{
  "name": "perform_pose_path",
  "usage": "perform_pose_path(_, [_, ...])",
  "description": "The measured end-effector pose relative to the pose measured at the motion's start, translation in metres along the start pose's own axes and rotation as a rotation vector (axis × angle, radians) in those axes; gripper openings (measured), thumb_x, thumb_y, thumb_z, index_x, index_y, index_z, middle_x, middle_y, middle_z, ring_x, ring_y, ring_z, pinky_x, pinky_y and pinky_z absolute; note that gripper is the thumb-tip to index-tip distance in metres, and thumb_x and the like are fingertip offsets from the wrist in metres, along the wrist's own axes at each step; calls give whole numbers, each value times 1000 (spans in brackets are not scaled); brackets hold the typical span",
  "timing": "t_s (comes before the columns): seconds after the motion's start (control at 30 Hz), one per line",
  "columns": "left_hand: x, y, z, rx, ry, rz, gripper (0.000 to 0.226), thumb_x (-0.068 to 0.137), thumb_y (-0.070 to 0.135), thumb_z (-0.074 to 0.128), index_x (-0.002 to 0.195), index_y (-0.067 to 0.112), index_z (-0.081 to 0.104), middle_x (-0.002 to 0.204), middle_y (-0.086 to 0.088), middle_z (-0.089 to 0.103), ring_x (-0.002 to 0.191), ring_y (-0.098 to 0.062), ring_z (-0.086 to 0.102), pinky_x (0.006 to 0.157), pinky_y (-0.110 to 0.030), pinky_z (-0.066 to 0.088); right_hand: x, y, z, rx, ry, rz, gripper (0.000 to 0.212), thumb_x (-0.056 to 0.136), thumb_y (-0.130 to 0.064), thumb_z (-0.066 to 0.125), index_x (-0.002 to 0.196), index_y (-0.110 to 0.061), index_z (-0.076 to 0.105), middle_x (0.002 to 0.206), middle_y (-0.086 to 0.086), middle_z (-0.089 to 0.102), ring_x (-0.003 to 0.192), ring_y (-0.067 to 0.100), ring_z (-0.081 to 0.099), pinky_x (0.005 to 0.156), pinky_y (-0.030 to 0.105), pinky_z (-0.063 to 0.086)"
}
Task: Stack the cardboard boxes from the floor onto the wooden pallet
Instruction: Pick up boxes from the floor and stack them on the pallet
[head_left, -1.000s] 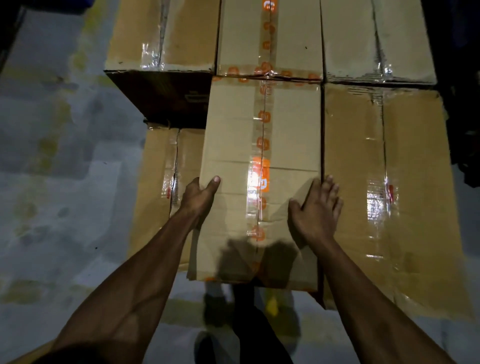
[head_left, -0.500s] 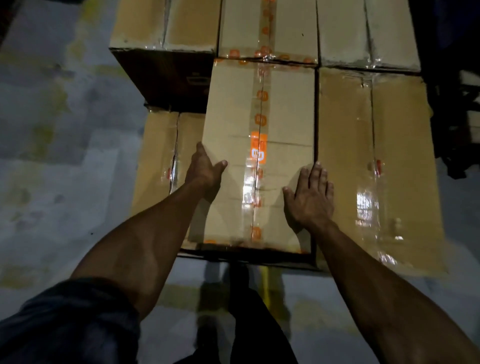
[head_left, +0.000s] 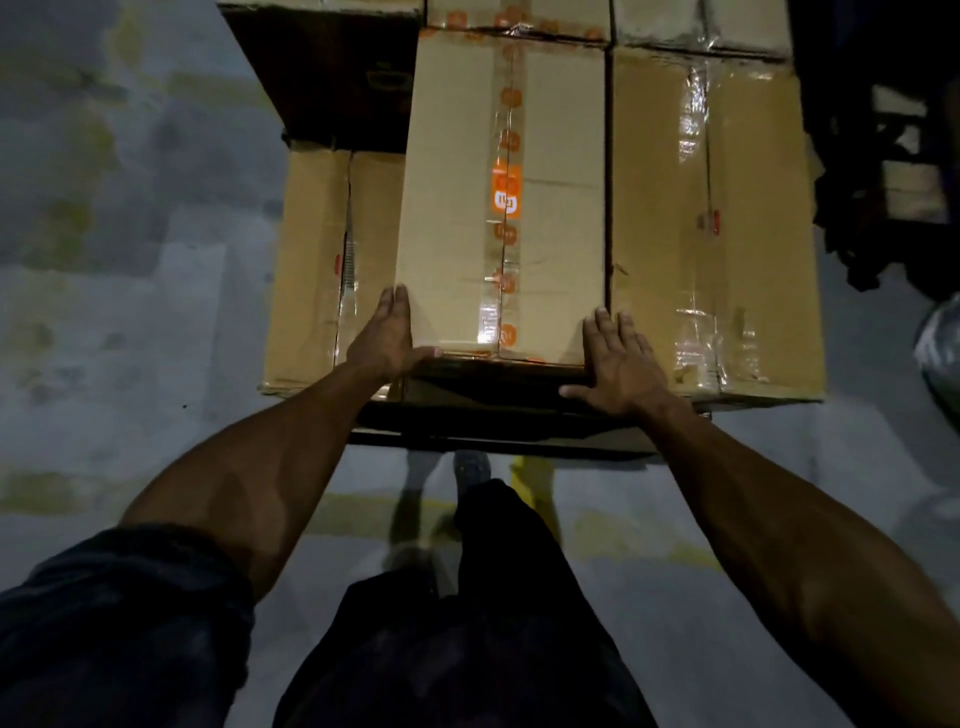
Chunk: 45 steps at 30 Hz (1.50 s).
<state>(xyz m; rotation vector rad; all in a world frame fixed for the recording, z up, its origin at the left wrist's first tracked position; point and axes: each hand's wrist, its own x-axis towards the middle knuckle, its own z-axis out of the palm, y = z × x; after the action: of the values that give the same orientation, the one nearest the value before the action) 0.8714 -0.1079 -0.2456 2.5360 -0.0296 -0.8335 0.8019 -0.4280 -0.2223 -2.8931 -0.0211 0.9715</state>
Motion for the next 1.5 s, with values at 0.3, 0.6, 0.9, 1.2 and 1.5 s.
perform_pose_path(0.3, [-5, 4, 6, 30, 58, 2, 120, 80, 30, 84, 160, 7, -3, 169, -12, -4, 153, -32, 17, 119, -41, 25, -15, 8, 11, -243, 98, -70, 91, 96, -4, 49, 157, -9, -17, 165, 11, -23, 153, 32, -16, 126, 40, 3])
perform_pose_path(0.6, [-8, 6, 12, 4, 91, -4, 119, 79, 29, 85, 160, 10, 0, 170, -8, -1, 153, -31, 20, 119, -46, 30, -14, 9, 15, -262, 121, -52, 94, 93, 3, 50, 156, -9, -19, 164, 11, -24, 152, 32, -18, 125, 41, -1])
perform_pose_path(0.9, [3, -7, 15, -338, 66, -13, 108, 88, 36, 75, 161, 12, 0, 170, -4, 7, 154, -20, 15, 123, -34, 19, 1, -16, 7, -158, 34, 88, 107, 89, -28, 64, 156, -2, -15, 165, 18, -20, 152, 40, -16, 123, 48, 0])
perform_pose_path(1.2, [23, -24, 8, -677, 6, -1, 111, 74, 48, 69, 159, 10, 8, 155, -11, 40, 143, -26, 39, 120, -49, 31, 17, -39, 3, 290, 197, 239, 102, 85, -41, 64, 160, -9, 3, 169, 8, -3, 154, 32, -12, 123, 46, -4])
perform_pose_path(1.5, [21, -23, 6, -710, -5, 28, 99, 75, 39, 70, 157, 18, 17, 145, -5, 49, 135, -25, 47, 117, -50, 36, 34, -64, -19, 709, 350, 487, 97, 86, -51, 69, 157, -6, 21, 165, 12, 21, 155, 30, -5, 124, 43, 5])
